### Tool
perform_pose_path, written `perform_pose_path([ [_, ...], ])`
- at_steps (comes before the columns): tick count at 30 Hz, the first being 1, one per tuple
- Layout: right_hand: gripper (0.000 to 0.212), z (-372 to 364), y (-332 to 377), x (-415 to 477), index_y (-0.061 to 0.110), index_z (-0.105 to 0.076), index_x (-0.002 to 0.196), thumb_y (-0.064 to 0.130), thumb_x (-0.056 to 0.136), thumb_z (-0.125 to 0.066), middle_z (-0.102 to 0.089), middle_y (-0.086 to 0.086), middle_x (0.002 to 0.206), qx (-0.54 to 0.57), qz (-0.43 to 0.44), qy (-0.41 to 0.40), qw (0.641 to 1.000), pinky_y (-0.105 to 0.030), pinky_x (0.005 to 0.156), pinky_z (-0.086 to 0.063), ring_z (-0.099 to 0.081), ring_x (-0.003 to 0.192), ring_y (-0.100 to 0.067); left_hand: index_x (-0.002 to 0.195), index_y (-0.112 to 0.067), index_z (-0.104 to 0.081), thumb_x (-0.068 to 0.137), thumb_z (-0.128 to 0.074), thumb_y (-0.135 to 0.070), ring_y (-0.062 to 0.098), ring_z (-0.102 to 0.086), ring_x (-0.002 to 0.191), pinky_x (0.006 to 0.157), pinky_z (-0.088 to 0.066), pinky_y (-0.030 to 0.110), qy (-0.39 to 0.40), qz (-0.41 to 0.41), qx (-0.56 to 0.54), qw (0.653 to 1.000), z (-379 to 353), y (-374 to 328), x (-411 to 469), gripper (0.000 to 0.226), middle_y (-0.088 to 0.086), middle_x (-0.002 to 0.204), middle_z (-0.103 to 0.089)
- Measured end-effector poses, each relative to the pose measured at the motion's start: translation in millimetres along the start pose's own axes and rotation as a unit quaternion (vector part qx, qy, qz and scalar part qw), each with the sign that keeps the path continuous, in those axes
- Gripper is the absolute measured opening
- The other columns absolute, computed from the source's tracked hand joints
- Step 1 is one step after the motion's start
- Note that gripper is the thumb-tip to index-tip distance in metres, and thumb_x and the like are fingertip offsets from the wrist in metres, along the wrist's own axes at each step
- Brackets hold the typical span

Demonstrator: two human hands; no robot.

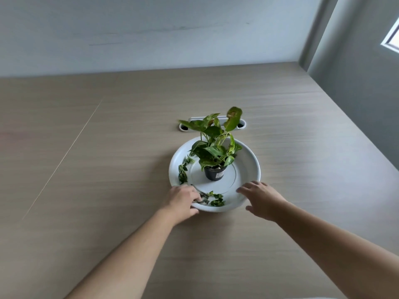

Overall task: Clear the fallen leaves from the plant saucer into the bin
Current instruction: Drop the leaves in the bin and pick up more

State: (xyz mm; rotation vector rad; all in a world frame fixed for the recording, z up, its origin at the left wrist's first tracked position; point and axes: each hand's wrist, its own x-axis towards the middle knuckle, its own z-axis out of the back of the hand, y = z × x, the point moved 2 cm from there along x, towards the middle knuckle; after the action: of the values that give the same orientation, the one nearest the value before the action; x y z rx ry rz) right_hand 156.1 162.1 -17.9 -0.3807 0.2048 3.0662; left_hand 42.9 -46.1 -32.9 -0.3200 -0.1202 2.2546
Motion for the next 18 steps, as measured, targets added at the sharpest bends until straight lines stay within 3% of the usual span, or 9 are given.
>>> perform_pose_path([
  [4,0.043,-3.6,30.1,2.8,0.026,-0.052,0.126,0.018,0.084,-0.056,-0.055,0.001,0.132,0.106,0.047,0.028,0.993,-0.040,0.100,-0.046,-0.051,0.122,-0.021,0.103,-0.027,-0.068,0.076,-0.070,-0.043,0.019,-0.059,0.104,0.090,-0.042,0.030,0.036,0.044,-0.002,0.998,14.9,19.3,0.5,0.032,-0.004,0.109,-0.068],
  [7,0.041,2.9,32.3,8.9,0.026,-0.054,0.123,0.018,0.083,-0.053,-0.056,-0.001,0.128,0.162,0.016,0.015,0.986,-0.039,0.096,-0.048,-0.055,0.114,-0.022,0.098,-0.021,-0.071,0.074,-0.073,-0.044,0.020,-0.063,0.097,0.086,-0.047,0.029,0.027,0.084,-0.082,0.993,13.5,18.4,3.9,0.034,0.000,0.103,-0.072],
  [11,0.042,9.4,36.7,29.7,0.026,-0.050,0.128,0.024,0.086,-0.058,-0.053,-0.006,0.128,0.156,-0.020,0.024,0.987,-0.040,0.092,-0.049,-0.058,0.107,-0.026,0.110,-0.019,-0.062,0.075,-0.073,-0.043,0.024,-0.056,0.107,0.094,-0.046,0.034,0.053,0.090,-0.093,0.990,10.1,4.3,20.9,0.044,0.006,0.118,-0.059],
  [14,0.049,0.7,44.5,46.5,0.026,-0.047,0.130,0.024,0.083,-0.063,-0.049,-0.007,0.129,0.145,-0.032,0.048,0.988,-0.041,0.088,-0.051,-0.057,0.105,-0.026,0.111,-0.023,-0.056,0.071,-0.074,-0.050,0.025,-0.055,0.103,0.089,-0.049,0.037,0.081,0.125,-0.076,0.986,4.7,-5.5,32.5,0.052,0.004,0.118,-0.051],
  [18,0.047,-13.8,54.0,60.4,0.023,-0.052,0.126,0.017,0.081,-0.063,-0.049,-0.009,0.124,0.124,-0.029,0.043,0.991,-0.036,0.080,-0.049,-0.055,0.104,-0.030,0.099,-0.019,-0.057,0.072,-0.077,-0.040,0.028,-0.055,0.097,0.078,-0.047,0.035,0.065,0.148,-0.061,0.985,-4.6,-10.3,41.4,0.040,0.006,0.109,-0.051],
])
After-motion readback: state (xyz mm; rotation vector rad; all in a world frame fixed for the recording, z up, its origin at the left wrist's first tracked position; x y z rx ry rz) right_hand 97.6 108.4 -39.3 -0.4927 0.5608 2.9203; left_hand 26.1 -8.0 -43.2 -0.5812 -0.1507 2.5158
